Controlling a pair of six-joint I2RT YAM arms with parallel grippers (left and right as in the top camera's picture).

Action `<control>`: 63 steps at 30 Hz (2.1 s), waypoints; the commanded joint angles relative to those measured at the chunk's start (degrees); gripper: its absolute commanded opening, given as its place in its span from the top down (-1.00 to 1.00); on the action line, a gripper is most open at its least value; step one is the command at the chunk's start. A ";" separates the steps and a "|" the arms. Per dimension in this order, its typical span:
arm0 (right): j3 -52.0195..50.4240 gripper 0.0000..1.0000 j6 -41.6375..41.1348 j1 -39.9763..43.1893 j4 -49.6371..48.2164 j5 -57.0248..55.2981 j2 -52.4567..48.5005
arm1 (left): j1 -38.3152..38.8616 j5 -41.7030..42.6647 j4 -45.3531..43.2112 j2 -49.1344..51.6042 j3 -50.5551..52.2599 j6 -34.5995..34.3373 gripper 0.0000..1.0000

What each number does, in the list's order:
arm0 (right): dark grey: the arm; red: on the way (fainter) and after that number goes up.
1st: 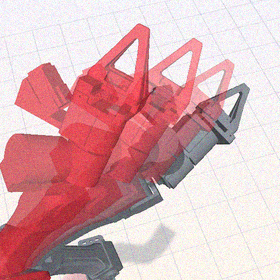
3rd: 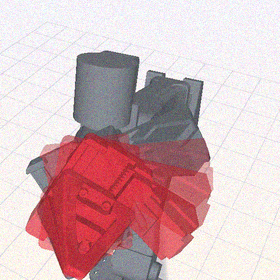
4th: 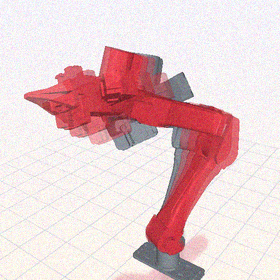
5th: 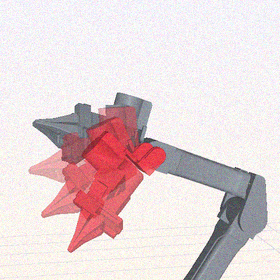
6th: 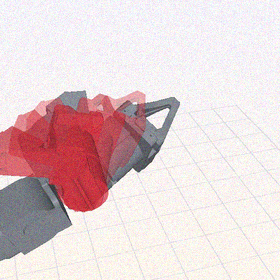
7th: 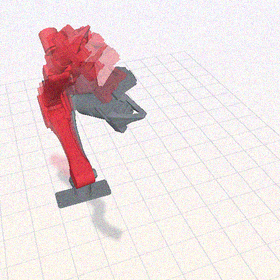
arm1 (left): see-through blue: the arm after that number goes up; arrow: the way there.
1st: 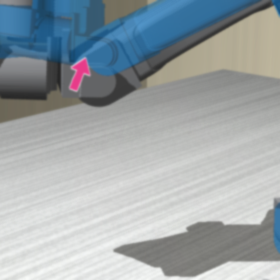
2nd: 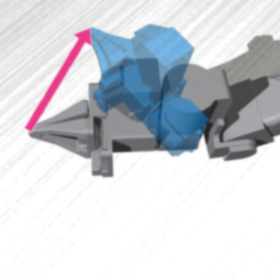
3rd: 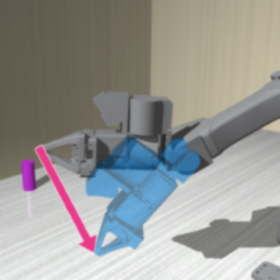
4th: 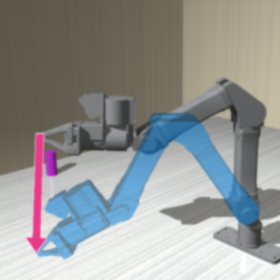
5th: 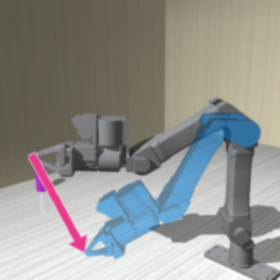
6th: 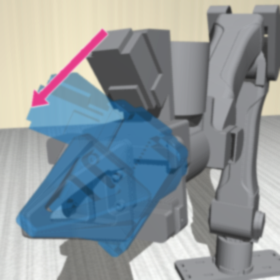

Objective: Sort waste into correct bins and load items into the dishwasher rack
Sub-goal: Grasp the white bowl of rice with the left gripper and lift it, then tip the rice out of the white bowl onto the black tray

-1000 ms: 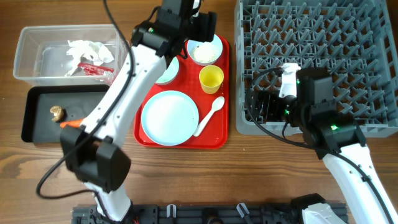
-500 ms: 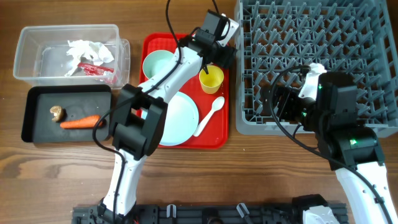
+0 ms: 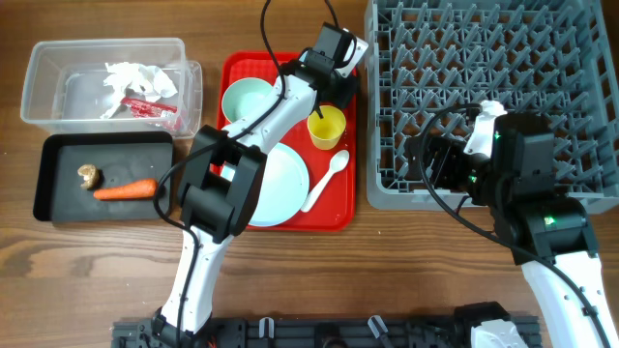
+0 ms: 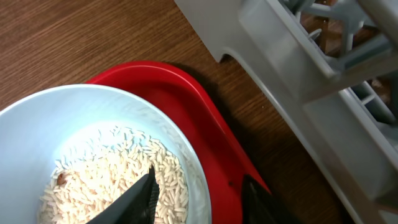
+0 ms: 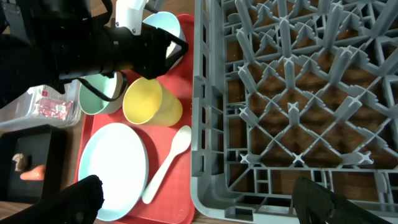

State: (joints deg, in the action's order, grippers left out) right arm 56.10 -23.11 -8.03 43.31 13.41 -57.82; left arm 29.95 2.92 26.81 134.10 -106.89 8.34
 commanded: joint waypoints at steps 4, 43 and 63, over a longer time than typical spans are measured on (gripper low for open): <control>1.27 -0.99 0.55 0.24 0.33 -1.18 0.46 | -0.22 -1.31 5.16 0.70 -0.44 0.24 0.30; 1.27 -0.99 0.70 0.24 2.84 -1.44 0.17 | -21.70 0.11 55.04 -30.34 1.97 -22.10 0.92; 1.25 -0.99 0.42 0.24 0.94 2.14 -0.52 | -70.36 49.00 22.67 -45.18 44.33 -7.04 0.92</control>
State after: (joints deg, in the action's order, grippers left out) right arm 56.25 -22.92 -8.03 44.71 14.15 -58.06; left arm -37.28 41.21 51.03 86.21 -62.83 -1.28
